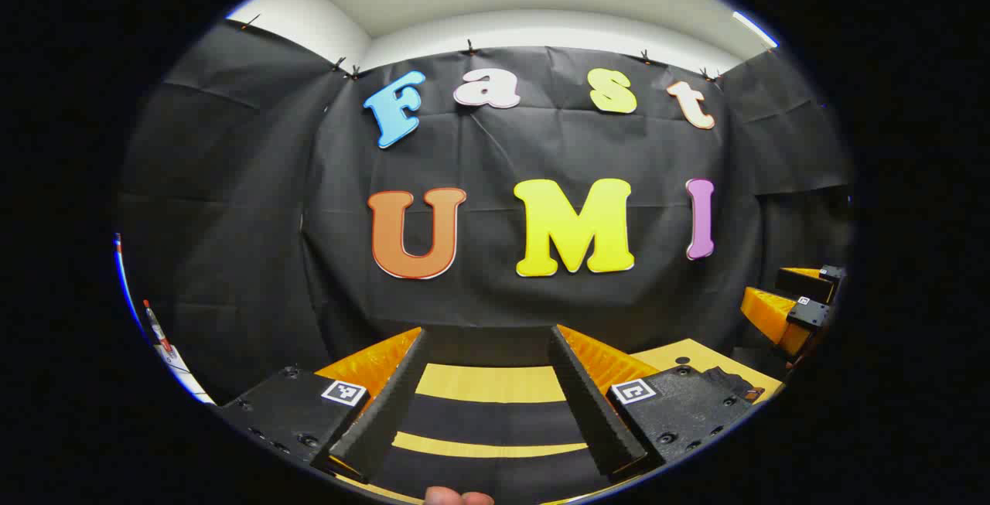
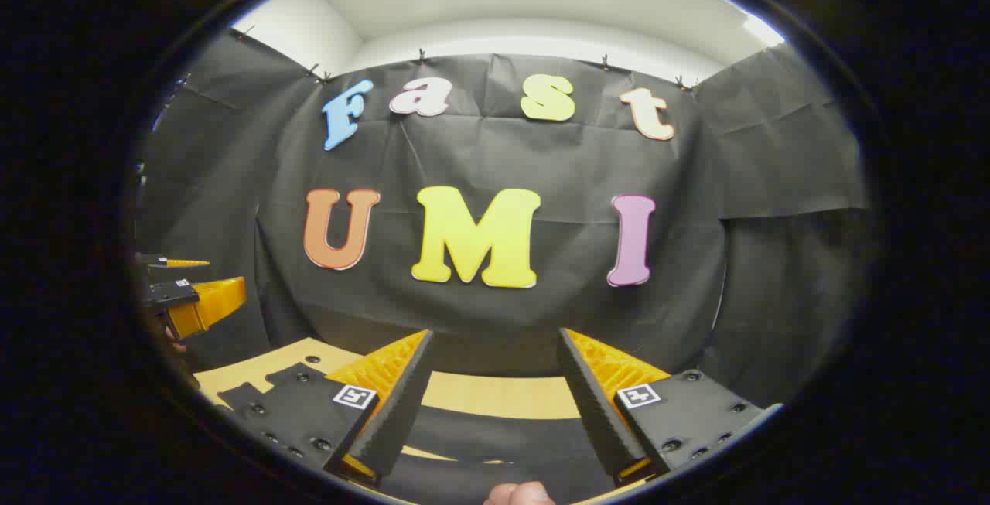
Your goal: Grasp the waist and the cuffs of the jeans and fold them to make the two legs overlap; first hold the waist and fold one-third of the jeans toward the cuffs, then hold the cuffs and fold the remaining one-third in the same direction to finish folding.
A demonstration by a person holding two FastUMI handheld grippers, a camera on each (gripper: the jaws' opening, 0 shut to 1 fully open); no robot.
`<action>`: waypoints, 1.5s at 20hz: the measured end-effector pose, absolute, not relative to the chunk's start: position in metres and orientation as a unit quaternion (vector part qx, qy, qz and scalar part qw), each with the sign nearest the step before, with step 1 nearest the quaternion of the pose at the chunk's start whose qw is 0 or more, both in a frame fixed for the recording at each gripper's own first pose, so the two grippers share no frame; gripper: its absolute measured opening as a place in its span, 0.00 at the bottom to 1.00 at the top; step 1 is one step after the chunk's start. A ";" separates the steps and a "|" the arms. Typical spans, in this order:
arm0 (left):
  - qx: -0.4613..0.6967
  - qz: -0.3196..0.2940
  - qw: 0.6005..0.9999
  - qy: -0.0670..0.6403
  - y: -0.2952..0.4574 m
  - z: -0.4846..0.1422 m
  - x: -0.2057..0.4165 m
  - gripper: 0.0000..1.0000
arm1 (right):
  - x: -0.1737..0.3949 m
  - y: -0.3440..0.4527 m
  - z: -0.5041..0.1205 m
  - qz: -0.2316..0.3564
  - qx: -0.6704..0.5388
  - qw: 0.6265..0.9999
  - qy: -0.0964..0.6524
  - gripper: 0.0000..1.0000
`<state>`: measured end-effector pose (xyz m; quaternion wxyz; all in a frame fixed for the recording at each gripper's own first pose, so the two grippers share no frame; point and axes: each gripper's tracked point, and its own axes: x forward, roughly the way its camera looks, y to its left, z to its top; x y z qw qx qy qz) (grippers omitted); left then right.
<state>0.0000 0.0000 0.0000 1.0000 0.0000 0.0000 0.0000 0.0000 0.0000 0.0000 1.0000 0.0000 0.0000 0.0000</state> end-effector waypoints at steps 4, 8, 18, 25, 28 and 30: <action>0.006 -0.006 1.000 -0.005 0.007 0.002 0.011 0.99 | 0.017 0.006 0.000 -0.004 0.005 1.000 -0.002 0.95; 0.001 -0.014 1.000 -0.003 0.004 -0.001 0.015 0.99 | 0.024 0.005 -0.004 -0.006 0.004 1.000 0.002 0.95; -0.011 -0.024 1.000 0.017 0.003 -0.022 0.026 0.99 | 0.021 -0.005 -0.011 -0.014 -0.016 1.000 0.011 0.95; -0.028 0.011 0.998 0.060 0.048 -0.060 0.034 0.99 | 0.021 -0.064 -0.040 -0.069 -0.012 0.996 0.048 0.95; -0.057 0.059 0.991 0.105 0.094 -0.101 0.025 0.99 | 0.016 -0.114 -0.070 -0.106 -0.001 0.990 0.089 0.95; -0.079 0.105 0.981 0.146 0.133 -0.138 0.013 0.99 | 0.009 -0.152 -0.094 -0.132 -0.003 0.984 0.119 0.95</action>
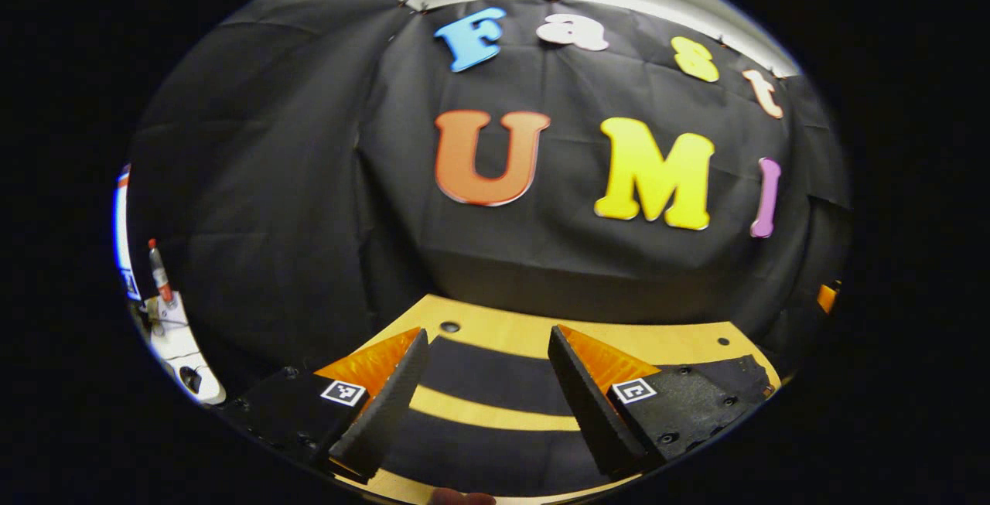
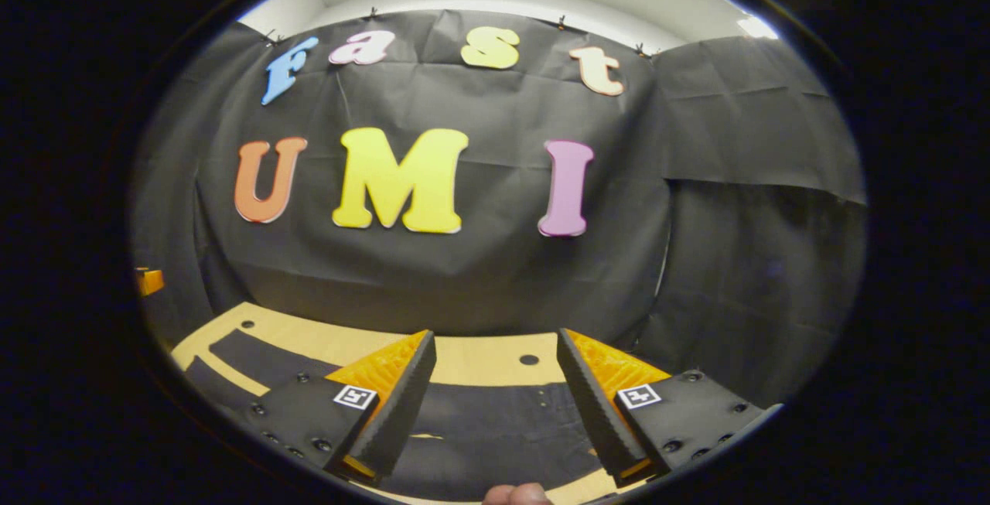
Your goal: Grasp the waist and the cuffs of the jeans and fold them to make the two legs overlap; first hold the waist and fold one-third of the jeans toward the cuffs, then hold the cuffs and fold the remaining one-third in the same direction to finish folding.
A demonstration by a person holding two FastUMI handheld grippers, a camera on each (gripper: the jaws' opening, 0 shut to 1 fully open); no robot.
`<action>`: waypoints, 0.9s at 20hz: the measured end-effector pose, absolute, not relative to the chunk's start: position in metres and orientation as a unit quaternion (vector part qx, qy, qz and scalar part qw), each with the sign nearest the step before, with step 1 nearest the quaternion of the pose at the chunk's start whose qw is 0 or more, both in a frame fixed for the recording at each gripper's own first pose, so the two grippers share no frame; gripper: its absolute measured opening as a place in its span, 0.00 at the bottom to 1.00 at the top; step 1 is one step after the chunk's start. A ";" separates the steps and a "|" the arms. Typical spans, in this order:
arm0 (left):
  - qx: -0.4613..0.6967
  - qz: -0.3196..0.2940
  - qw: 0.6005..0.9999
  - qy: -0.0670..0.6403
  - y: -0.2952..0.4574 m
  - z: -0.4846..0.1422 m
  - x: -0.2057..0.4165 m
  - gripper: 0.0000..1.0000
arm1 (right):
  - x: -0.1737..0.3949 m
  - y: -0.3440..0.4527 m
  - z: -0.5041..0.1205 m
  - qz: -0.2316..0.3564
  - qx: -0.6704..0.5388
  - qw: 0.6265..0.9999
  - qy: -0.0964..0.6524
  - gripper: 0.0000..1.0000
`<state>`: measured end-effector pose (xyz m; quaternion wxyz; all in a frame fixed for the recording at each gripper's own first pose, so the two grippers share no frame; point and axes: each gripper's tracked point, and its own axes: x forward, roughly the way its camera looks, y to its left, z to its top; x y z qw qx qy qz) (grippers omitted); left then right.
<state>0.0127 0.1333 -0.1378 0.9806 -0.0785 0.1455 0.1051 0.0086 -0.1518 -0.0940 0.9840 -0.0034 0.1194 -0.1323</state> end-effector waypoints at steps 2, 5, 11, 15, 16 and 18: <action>-0.108 0.143 0.966 0.189 0.166 -0.178 -0.008 0.99 | -0.005 -0.186 -0.130 -0.156 0.017 0.974 0.166 0.95; -0.189 0.191 0.929 0.253 0.200 -0.234 -0.039 0.99 | -0.031 -0.222 -0.190 -0.179 0.096 0.948 0.244 0.98; -0.396 0.257 0.814 0.338 0.216 -0.324 -0.094 0.99 | -0.081 -0.249 -0.288 -0.187 0.241 0.882 0.360 0.95; -0.519 0.273 0.740 0.329 0.189 -0.338 -0.096 0.99 | -0.090 -0.262 -0.323 -0.223 0.344 0.831 0.376 0.96; -0.536 0.275 0.727 0.329 0.182 -0.338 -0.095 1.00 | -0.092 -0.265 -0.330 -0.227 0.357 0.822 0.382 0.96; -0.555 0.279 0.708 0.336 0.179 -0.343 -0.092 0.99 | -0.091 -0.269 -0.340 -0.237 0.378 0.808 0.385 0.96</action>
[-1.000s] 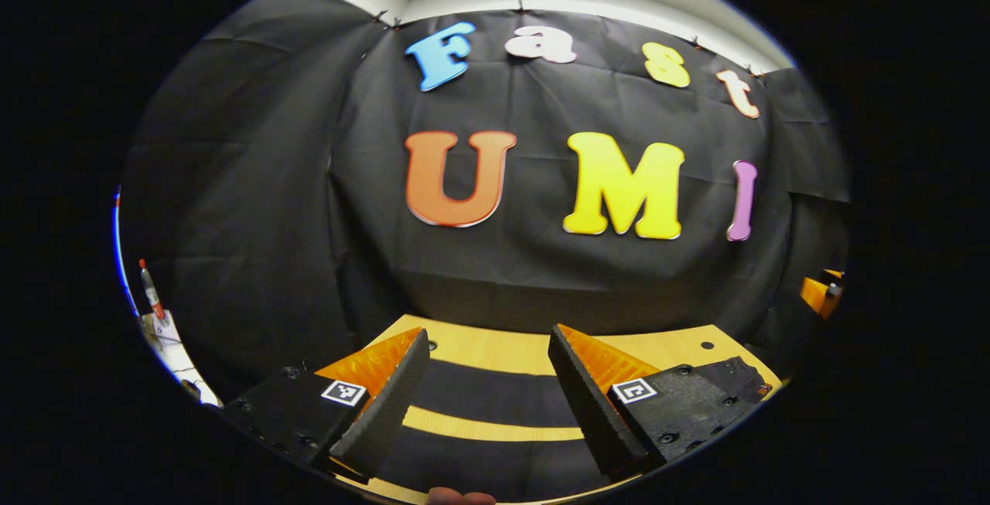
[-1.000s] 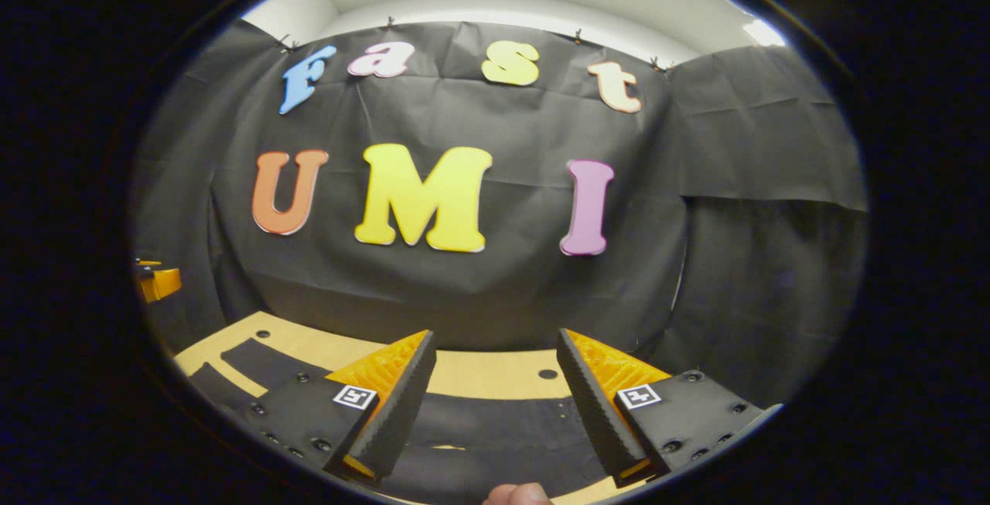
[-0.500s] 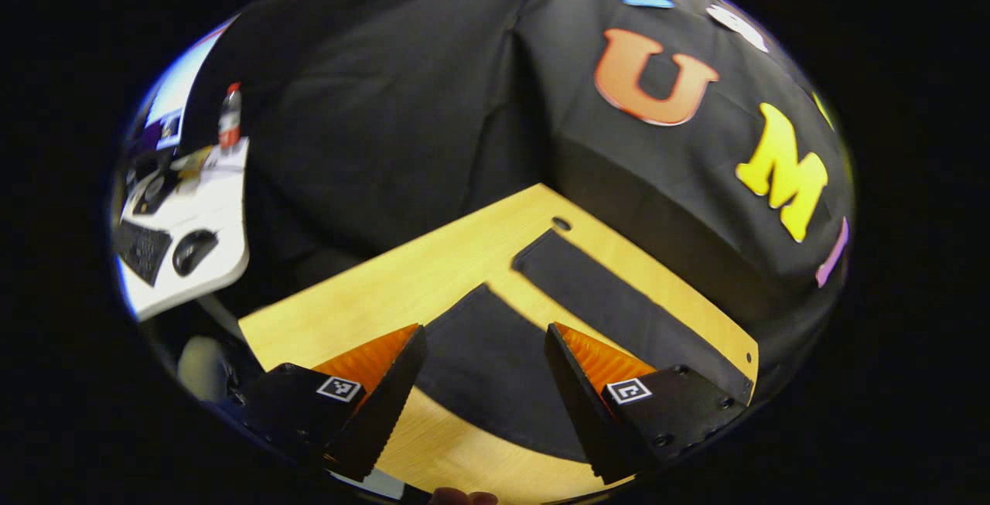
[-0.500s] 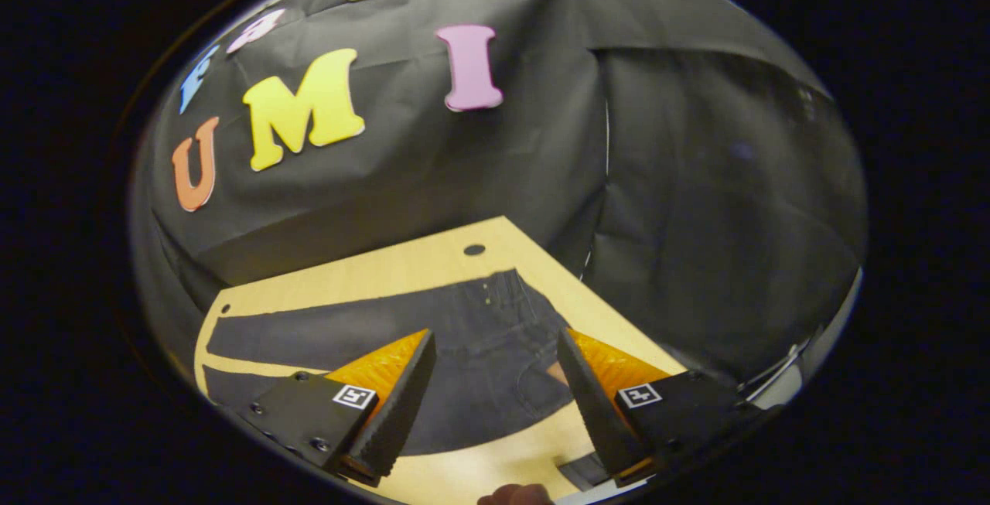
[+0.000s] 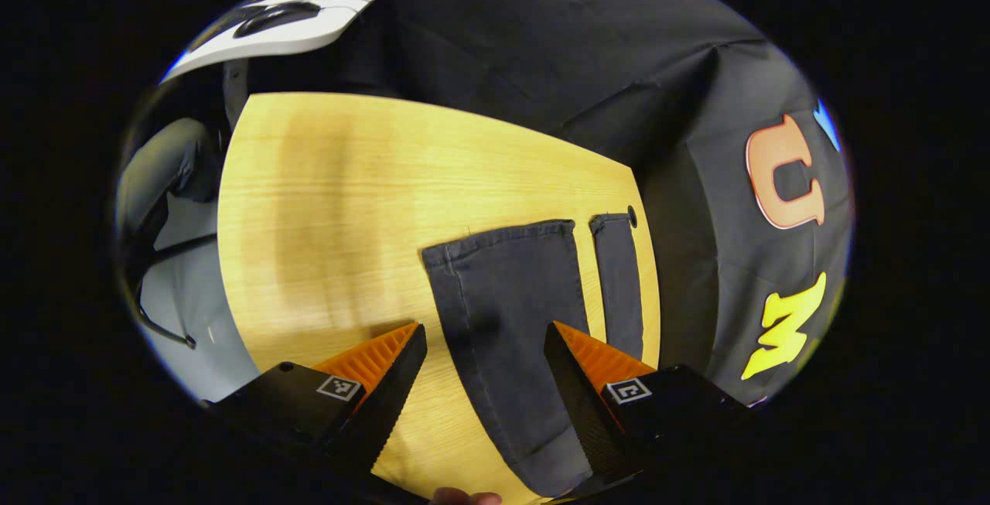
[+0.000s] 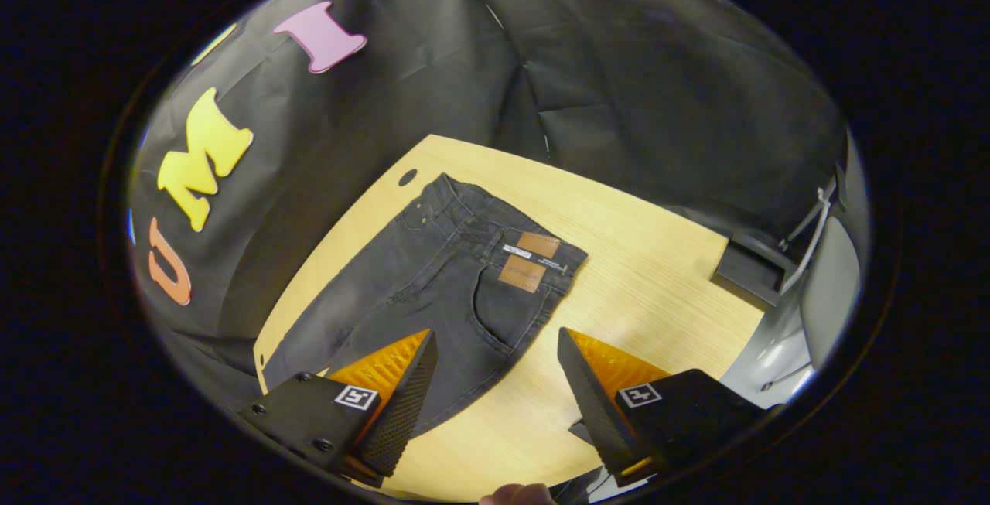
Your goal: Grasp the waist and the cuffs of the jeans and fold them to make the two legs overlap; first hold the waist and fold one-third of the jeans toward the cuffs, then hold the cuffs and fold the remaining one-third in the same direction to finish folding.
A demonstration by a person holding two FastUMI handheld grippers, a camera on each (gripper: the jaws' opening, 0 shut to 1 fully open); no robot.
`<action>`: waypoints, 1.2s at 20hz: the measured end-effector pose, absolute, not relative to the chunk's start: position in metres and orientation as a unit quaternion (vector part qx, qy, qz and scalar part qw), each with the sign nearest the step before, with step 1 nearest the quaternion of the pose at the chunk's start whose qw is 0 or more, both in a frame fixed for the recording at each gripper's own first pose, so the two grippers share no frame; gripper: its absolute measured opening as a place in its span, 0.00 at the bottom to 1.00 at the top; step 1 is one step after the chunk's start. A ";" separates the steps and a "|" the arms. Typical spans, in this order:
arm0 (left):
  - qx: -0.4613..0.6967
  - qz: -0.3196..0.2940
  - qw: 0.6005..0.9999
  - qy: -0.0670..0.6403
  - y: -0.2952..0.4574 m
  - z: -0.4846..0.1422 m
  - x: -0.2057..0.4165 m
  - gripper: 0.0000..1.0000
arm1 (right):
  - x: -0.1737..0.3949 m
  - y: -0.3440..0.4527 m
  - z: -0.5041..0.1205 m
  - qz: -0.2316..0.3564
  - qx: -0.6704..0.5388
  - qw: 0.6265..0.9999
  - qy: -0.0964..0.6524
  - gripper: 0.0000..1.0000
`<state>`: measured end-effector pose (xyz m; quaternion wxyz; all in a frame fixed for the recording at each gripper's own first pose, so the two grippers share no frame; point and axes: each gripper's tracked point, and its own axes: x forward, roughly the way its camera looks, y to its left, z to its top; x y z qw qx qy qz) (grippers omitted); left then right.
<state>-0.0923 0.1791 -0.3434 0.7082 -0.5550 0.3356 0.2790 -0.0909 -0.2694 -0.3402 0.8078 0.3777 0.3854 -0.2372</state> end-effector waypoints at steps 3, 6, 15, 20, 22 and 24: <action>-0.564 0.281 0.703 0.330 0.181 -0.349 -0.083 1.00 | -0.089 -0.282 -0.354 -0.258 0.420 0.781 0.384 0.97; -0.579 0.283 0.693 0.324 0.182 -0.348 -0.070 0.97 | -0.080 -0.297 -0.365 -0.285 0.461 0.752 0.374 0.96; -0.602 0.277 0.681 0.312 0.185 -0.350 -0.047 1.00 | -0.039 -0.302 -0.388 -0.298 0.430 0.758 0.389 0.99; -0.605 0.272 0.678 0.317 0.184 -0.353 -0.036 1.00 | -0.043 -0.303 -0.390 -0.331 0.399 0.753 0.406 0.99; -0.600 0.279 0.675 0.327 0.182 -0.359 -0.032 0.86 | -0.046 -0.308 -0.391 -0.353 0.367 0.750 0.422 0.87; -0.603 0.276 0.672 0.330 0.183 -0.359 -0.030 0.68 | -0.047 -0.306 -0.397 -0.365 0.345 0.746 0.438 0.82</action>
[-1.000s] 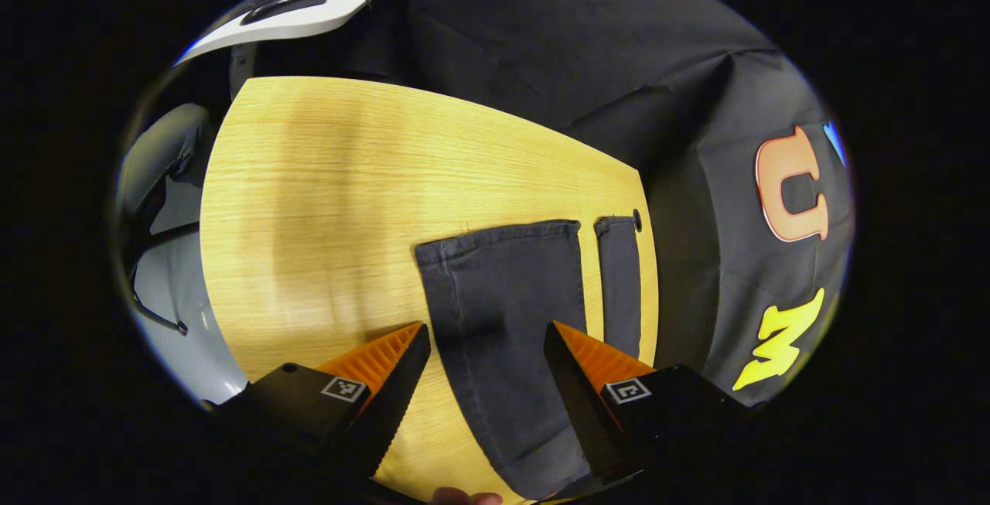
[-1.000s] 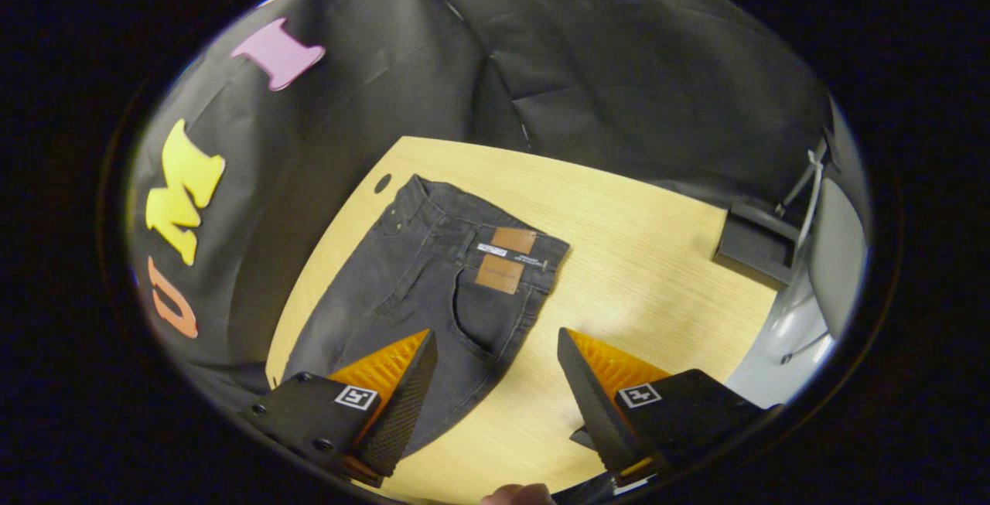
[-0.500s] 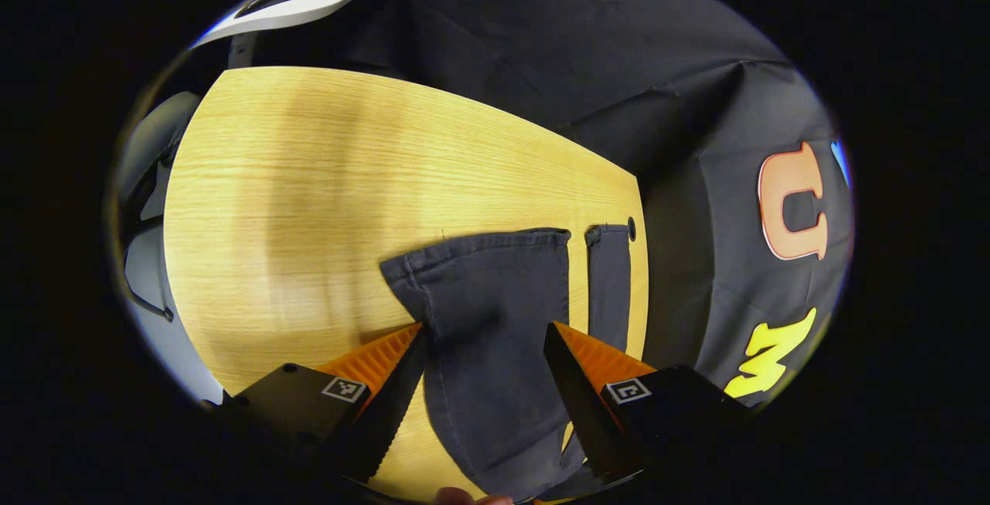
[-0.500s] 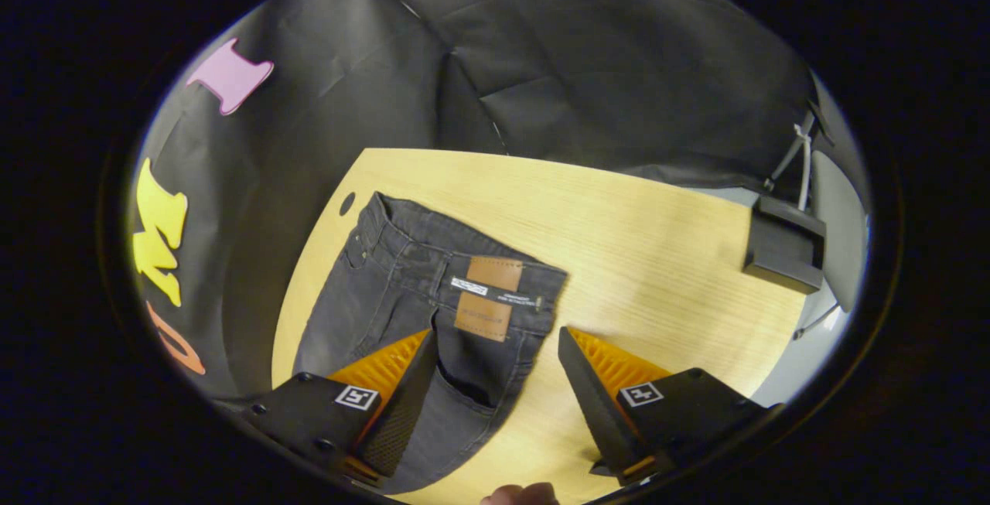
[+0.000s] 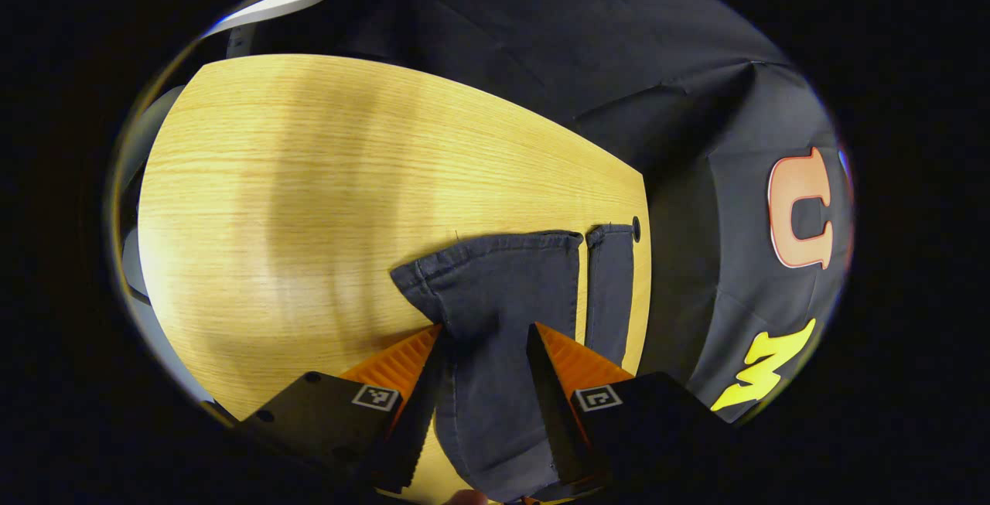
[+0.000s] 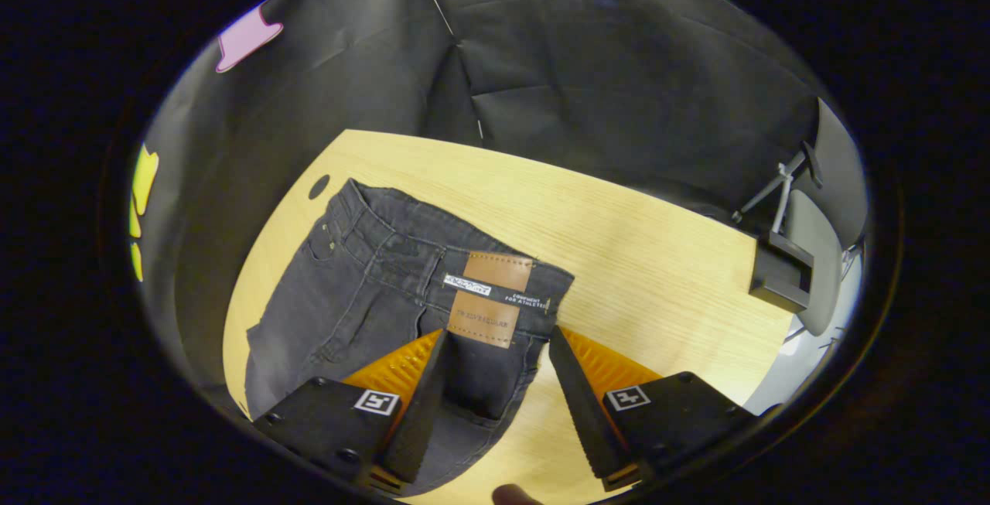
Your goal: Grasp the waist and the cuffs of the jeans and fold them to make the two legs overlap; first hold the waist and fold one-third of the jeans toward the cuffs, then hold the cuffs and fold the remaining one-third in the same direction to finish folding.
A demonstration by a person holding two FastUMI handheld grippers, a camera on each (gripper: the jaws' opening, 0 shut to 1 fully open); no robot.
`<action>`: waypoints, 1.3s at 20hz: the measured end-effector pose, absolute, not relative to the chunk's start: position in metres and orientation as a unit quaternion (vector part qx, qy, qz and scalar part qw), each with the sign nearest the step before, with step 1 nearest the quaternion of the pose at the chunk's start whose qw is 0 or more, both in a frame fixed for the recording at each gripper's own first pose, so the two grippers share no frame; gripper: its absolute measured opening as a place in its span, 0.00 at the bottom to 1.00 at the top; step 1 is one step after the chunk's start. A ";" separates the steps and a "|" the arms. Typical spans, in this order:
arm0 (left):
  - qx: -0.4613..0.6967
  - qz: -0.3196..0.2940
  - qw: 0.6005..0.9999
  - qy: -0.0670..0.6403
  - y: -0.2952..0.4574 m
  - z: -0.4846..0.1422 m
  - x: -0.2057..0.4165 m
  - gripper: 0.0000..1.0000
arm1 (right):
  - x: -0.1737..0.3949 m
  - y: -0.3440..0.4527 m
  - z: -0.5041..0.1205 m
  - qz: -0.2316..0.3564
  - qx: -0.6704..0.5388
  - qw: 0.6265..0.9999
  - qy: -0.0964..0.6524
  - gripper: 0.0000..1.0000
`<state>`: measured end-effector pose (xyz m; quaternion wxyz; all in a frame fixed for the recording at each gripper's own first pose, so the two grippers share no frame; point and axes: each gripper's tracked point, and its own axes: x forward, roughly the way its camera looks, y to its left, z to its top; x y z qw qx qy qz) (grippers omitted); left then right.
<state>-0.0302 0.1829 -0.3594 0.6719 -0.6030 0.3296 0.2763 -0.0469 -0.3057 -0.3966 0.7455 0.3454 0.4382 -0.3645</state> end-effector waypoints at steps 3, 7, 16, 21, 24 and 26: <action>-0.602 0.272 0.669 0.339 0.181 -0.366 -0.026 0.58 | -0.053 -0.310 -0.397 -0.386 0.292 0.735 0.475 0.63; -0.607 0.271 0.661 0.348 0.180 -0.371 -0.028 0.12 | -0.046 -0.304 -0.399 -0.375 0.280 0.740 0.483 0.39; -0.601 0.240 0.662 0.378 0.177 -0.347 -0.032 0.04 | -0.044 -0.305 -0.369 -0.332 0.426 0.715 0.443 0.03; -0.583 0.203 0.688 0.382 0.175 -0.306 -0.013 0.04 | -0.028 -0.304 -0.325 -0.294 0.464 0.726 0.415 0.01; -0.564 0.177 0.706 0.390 0.179 -0.276 0.012 0.04 | 0.002 -0.309 -0.283 -0.262 0.466 0.747 0.395 0.00; -0.544 0.156 0.721 0.401 0.178 -0.263 0.039 0.04 | 0.028 -0.312 -0.260 -0.237 0.455 0.765 0.390 0.00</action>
